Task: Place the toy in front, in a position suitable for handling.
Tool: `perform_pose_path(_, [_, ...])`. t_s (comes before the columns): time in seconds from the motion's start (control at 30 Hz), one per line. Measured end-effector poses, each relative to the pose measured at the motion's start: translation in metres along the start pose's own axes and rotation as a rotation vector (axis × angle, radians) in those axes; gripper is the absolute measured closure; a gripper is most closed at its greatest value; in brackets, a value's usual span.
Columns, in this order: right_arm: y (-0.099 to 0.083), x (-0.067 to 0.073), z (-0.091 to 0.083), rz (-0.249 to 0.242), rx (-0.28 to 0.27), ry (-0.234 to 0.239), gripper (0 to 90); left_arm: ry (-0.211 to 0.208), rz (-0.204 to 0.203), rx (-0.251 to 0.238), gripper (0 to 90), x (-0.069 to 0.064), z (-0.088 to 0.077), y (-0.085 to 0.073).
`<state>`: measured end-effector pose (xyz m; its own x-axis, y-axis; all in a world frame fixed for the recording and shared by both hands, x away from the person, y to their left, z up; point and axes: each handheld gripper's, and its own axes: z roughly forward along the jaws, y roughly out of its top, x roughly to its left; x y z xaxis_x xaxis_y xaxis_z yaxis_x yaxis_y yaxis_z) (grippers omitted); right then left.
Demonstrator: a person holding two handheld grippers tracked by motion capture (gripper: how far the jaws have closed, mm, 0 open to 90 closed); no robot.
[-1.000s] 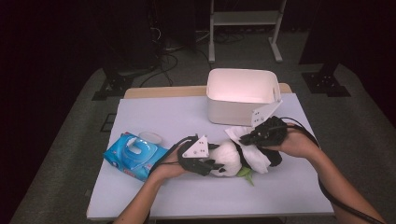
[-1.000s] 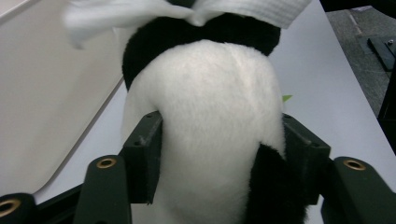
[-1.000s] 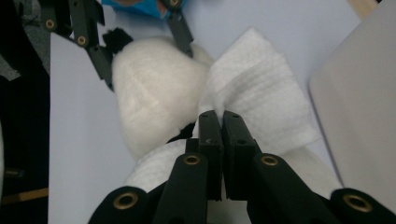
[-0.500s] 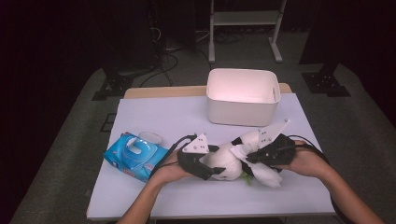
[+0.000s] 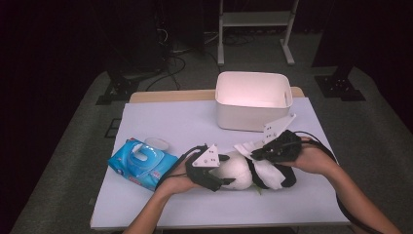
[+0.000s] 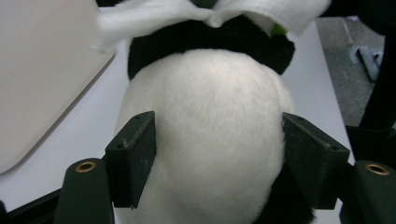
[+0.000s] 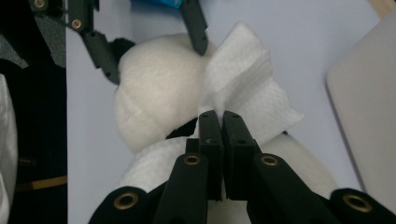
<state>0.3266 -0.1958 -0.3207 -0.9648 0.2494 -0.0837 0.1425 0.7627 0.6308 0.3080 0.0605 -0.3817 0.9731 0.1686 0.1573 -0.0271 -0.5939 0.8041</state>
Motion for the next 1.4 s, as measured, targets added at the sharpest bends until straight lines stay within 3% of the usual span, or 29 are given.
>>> perform_pose_path(0.13, [-0.015, 0.010, -0.001, 0.014, 0.004, 0.012, 87.3, -0.003, 0.017, 0.029, 28.0, 0.000, 0.003, 0.001])
perform_pose_path(0.23, [-0.022, 0.020, 0.000, 0.005, 0.001, 0.019, 87.3, -0.075, -0.024, -0.017, 25.6, -0.001, -0.001, 0.002])
perform_pose_path(0.27, [-0.024, 0.023, 0.000, 0.006, 0.007, 0.032, 87.3, -0.072, -0.033, -0.040, 25.2, 0.000, -0.004, 0.004])
perform_pose_path(0.33, [-0.028, 0.030, 0.001, 0.002, 0.006, 0.043, 87.2, -0.050, -0.041, -0.040, 22.3, 0.003, -0.006, 0.005])
perform_pose_path(0.4, [-0.029, 0.034, -0.001, -0.014, -0.003, 0.027, 87.2, -0.052, -0.042, -0.004, 20.9, 0.004, 0.000, 0.003])
perform_pose_path(0.53, [-0.024, 0.038, 0.000, -0.023, -0.031, 0.010, 87.1, -0.110, -0.075, -0.015, 21.4, 0.002, 0.009, -0.001])
perform_pose_path(0.6, [-0.020, 0.040, 0.005, -0.037, -0.035, 0.009, 87.1, -0.131, -0.049, -0.010, 22.1, -0.001, 0.010, 0.000])
perform_pose_path(0.73, [-0.014, 0.043, 0.013, -0.081, -0.007, 0.019, 87.1, -0.118, -0.015, 0.016, 24.1, -0.005, 0.010, 0.002])
perform_pose_path(0.9, [-0.021, 0.040, -0.007, -0.078, 0.020, -0.013, 87.1, -0.113, -0.024, 0.010, 24.3, -0.002, 0.009, -0.001])
perform_pose_path(1.07, [-0.048, 0.037, -0.029, -0.005, -0.012, -0.028, 87.1, -0.110, -0.012, -0.011, 24.1, -0.005, 0.009, 0.003])
perform_pose_path(1.23, [-0.068, 0.047, -0.025, 0.031, -0.063, -0.017, 86.9, -0.100, 0.021, 0.014, 24.0, -0.008, 0.012, 0.009])
perform_pose_path(1.4, [-0.062, 0.053, -0.020, -0.002, -0.090, -0.050, 86.8, -0.107, 0.003, 0.012, 23.2, -0.006, 0.016, 0.012])
